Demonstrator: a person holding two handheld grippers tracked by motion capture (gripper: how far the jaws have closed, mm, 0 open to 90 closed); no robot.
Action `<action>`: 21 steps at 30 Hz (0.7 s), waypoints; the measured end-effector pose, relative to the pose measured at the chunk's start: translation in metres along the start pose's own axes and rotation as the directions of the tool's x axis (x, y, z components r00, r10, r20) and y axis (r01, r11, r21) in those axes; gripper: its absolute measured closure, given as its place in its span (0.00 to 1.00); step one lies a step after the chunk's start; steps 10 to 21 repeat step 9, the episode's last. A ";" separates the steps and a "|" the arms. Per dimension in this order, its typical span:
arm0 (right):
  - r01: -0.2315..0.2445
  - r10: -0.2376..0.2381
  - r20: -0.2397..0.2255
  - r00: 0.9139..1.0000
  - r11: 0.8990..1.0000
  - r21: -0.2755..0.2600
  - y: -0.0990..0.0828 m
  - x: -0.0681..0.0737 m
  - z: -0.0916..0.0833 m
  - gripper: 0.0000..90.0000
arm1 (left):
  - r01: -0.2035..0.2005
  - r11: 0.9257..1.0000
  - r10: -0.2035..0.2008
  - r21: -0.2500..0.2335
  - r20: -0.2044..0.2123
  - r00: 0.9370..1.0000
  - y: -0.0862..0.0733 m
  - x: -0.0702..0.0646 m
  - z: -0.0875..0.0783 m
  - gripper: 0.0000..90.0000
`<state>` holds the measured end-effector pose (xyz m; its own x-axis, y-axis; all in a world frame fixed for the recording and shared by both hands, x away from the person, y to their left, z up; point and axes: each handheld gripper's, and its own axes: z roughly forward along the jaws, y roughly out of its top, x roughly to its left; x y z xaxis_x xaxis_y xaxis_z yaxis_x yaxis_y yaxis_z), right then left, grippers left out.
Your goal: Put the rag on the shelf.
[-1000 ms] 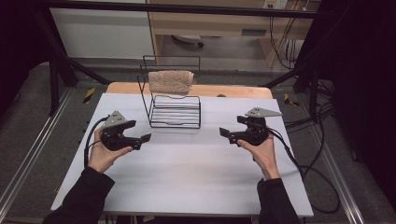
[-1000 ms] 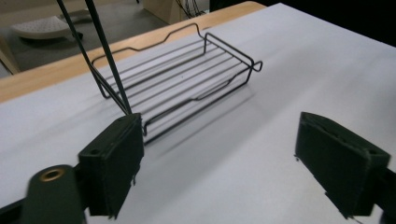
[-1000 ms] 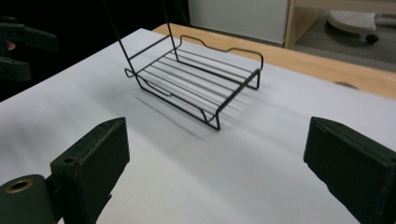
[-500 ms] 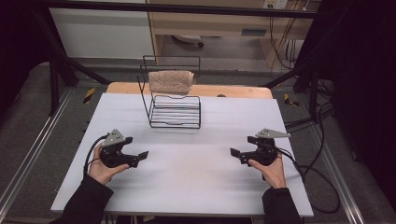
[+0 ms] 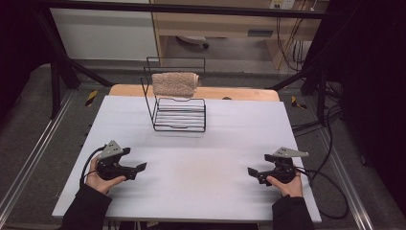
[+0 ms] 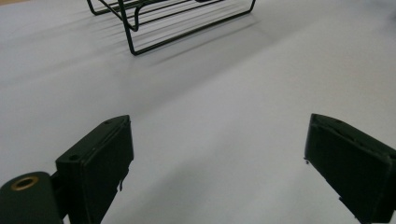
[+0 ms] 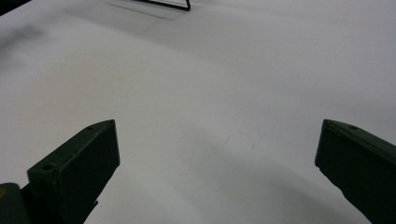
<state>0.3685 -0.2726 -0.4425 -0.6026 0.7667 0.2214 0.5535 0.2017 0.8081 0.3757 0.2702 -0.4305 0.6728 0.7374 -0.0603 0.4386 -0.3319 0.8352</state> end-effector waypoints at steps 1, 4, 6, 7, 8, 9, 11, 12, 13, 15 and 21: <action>-0.001 0.001 0.001 1.000 1.000 0.000 -0.001 0.000 -0.001 0.01 | -0.001 1.000 0.001 0.001 0.002 1.000 -0.001 0.000 0.000 0.09; 0.010 -0.010 -0.008 1.000 1.000 0.005 -0.003 0.000 -0.001 0.01 | -0.009 1.000 0.009 0.006 -0.001 1.000 -0.002 0.001 -0.001 0.08; 0.017 -0.017 -0.013 1.000 1.000 0.011 -0.004 0.000 0.000 0.01 | -0.006 1.000 0.006 0.008 -0.001 1.000 -0.003 0.001 -0.001 0.08; 0.016 -0.016 -0.014 1.000 1.000 0.014 -0.004 0.001 0.000 0.01 | -0.008 1.000 0.008 0.009 -0.002 1.000 -0.004 0.001 -0.002 0.08; 0.015 -0.015 -0.013 1.000 1.000 0.014 -0.004 0.001 0.001 0.01 | -0.008 1.000 0.008 0.011 -0.004 1.000 -0.005 0.001 -0.002 0.08; 0.016 -0.015 -0.013 1.000 1.000 0.015 -0.004 0.001 0.001 0.01 | -0.008 1.000 0.008 0.011 -0.003 1.000 -0.005 0.001 -0.002 0.08; 0.016 -0.015 -0.013 1.000 1.000 0.015 -0.004 0.001 0.001 0.01 | -0.008 1.000 0.008 0.011 -0.003 1.000 -0.005 0.001 -0.002 0.08; 0.016 -0.015 -0.013 1.000 1.000 0.015 -0.004 0.001 0.001 0.01 | -0.008 1.000 0.008 0.011 -0.003 1.000 -0.005 0.001 -0.002 0.08; 0.016 -0.015 -0.013 1.000 1.000 0.015 -0.004 0.001 0.001 0.01 | -0.008 1.000 0.008 0.011 -0.003 1.000 -0.005 0.001 -0.002 0.08; 0.016 -0.015 -0.013 1.000 1.000 0.015 -0.004 0.001 0.001 0.01 | -0.008 1.000 0.008 0.011 -0.003 1.000 -0.005 0.001 -0.002 0.08; 0.016 -0.015 -0.013 1.000 1.000 0.015 -0.004 0.001 0.001 0.01 | -0.008 1.000 0.008 0.011 -0.003 1.000 -0.005 0.001 -0.002 0.08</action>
